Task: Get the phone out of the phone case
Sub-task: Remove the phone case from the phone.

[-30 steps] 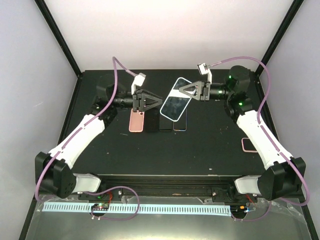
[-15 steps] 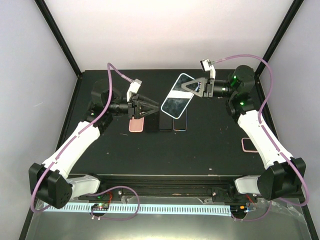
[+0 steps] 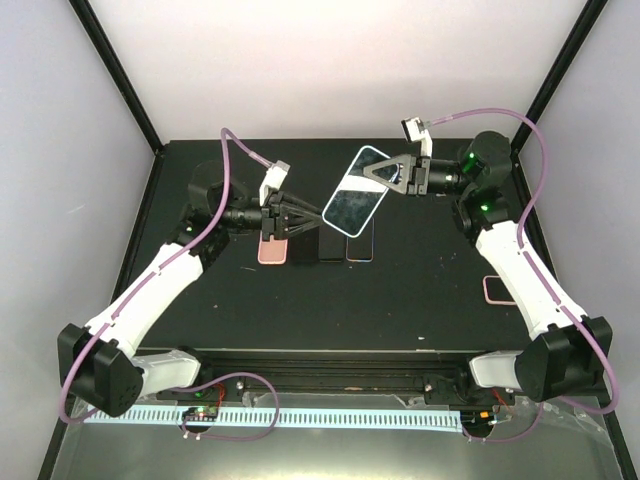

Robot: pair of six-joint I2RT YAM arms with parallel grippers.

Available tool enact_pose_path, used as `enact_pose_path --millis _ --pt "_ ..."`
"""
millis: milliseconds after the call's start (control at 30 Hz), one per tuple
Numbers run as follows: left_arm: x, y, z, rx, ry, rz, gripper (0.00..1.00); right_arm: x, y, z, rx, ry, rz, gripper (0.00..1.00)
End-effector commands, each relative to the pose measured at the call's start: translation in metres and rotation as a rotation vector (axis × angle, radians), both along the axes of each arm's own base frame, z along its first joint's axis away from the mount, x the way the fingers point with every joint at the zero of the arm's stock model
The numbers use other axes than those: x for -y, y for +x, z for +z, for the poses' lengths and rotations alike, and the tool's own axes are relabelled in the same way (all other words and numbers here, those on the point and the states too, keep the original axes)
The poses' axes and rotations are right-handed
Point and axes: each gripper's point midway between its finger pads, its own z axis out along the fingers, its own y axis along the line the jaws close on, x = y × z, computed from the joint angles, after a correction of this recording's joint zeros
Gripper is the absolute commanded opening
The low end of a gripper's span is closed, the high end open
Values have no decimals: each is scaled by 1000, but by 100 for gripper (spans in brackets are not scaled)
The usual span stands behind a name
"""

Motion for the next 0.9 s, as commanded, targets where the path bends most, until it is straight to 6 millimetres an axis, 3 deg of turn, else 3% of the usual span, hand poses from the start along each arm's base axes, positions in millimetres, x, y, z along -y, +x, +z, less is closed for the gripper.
enact_pose_path --millis 0,300,467,567,867 --pt "2 12 -6 -1 18 48 31 4 -18 22 86 34 16 1" --pt "1 -5 7 10 -41 -44 42 4 -15 18 89 30 3 1" --pt "1 -4 7 -2 -46 -39 44 4 -14 17 86 29 1 1" --pt "2 -5 8 1 -46 -42 50 4 -14 16 84 29 0 1" --pt "3 -5 7 -2 -47 -37 48 3 -13 14 83 25 -3 1"
